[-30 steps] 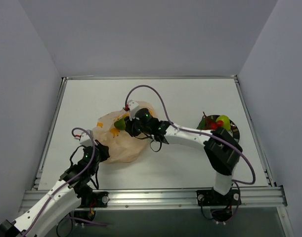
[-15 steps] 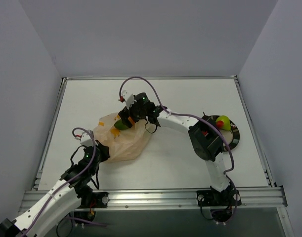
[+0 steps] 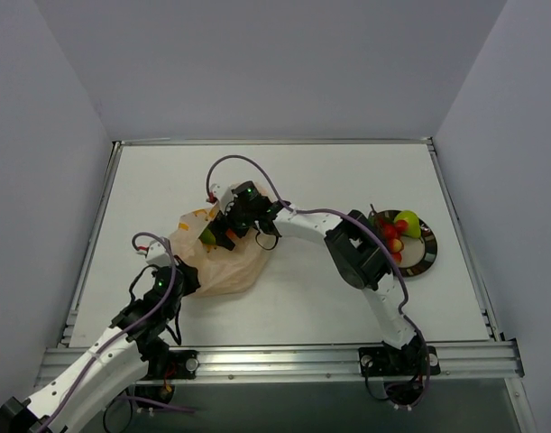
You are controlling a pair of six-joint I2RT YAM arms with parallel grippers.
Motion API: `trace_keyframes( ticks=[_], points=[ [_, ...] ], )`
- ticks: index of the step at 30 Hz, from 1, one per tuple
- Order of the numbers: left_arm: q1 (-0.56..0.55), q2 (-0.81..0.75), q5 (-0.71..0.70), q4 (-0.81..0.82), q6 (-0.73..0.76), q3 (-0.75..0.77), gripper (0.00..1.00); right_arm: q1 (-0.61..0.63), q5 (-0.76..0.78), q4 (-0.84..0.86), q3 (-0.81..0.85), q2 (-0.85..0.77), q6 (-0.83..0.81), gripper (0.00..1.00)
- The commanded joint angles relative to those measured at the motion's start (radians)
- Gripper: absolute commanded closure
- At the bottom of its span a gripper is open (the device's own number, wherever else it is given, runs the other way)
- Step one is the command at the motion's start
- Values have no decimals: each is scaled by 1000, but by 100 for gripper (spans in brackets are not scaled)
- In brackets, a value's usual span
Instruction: Take the fake fruits out of the plastic bag
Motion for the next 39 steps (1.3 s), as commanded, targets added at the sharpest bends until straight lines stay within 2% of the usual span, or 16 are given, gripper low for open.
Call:
trace_keyframes(
  ticks=[1, 3, 6, 8, 12, 22, 24, 25, 27, 28, 29, 32, 33, 37, 39],
  points=[
    [-5, 22, -24, 12, 8, 49, 98, -5, -16, -17, 11, 0, -13, 0],
    [-5, 23, -25, 15, 8, 47, 98, 0, -19, -8, -28, -25, -10, 2],
    [-5, 27, -33, 26, 9, 44, 98, 12, 14, 99, -94, -60, 37, 10],
    [-4, 33, -42, 27, 12, 50, 98, 15, 12, 195, -118, -59, 89, 8],
    [-4, 29, -57, 29, 12, 50, 98, 26, -18, 207, -71, 9, 120, 0],
    [-4, 26, -86, 30, 2, 35, 98, 55, -50, 183, 21, 66, 111, 1],
    [-4, 29, -94, 43, -2, 36, 98, 60, -33, 189, 24, 79, 108, 6],
    [-4, 30, -96, 46, -2, 38, 98, 66, -24, 193, 11, 78, 110, 15],
    [-5, 35, -102, 50, 3, 43, 98, 70, -7, 228, -20, 49, 114, 24],
    [-5, 38, -102, 53, 5, 49, 98, 70, 10, 244, -40, 35, 123, 36],
    [-4, 42, -102, 55, 8, 50, 98, 72, 21, 256, -76, 5, 128, 42],
    [-4, 55, -100, 66, 9, 53, 98, 75, 38, 271, -129, -58, 151, 54],
    [-4, 56, -99, 72, 9, 53, 98, 78, 44, 296, -149, -78, 159, 61],
    [-4, 49, -100, 75, 3, 58, 98, 93, 103, 350, -238, -181, 192, 72],
    [-4, 39, -105, 73, 3, 61, 98, 101, 159, 324, -265, -239, 192, 72]
  ],
)
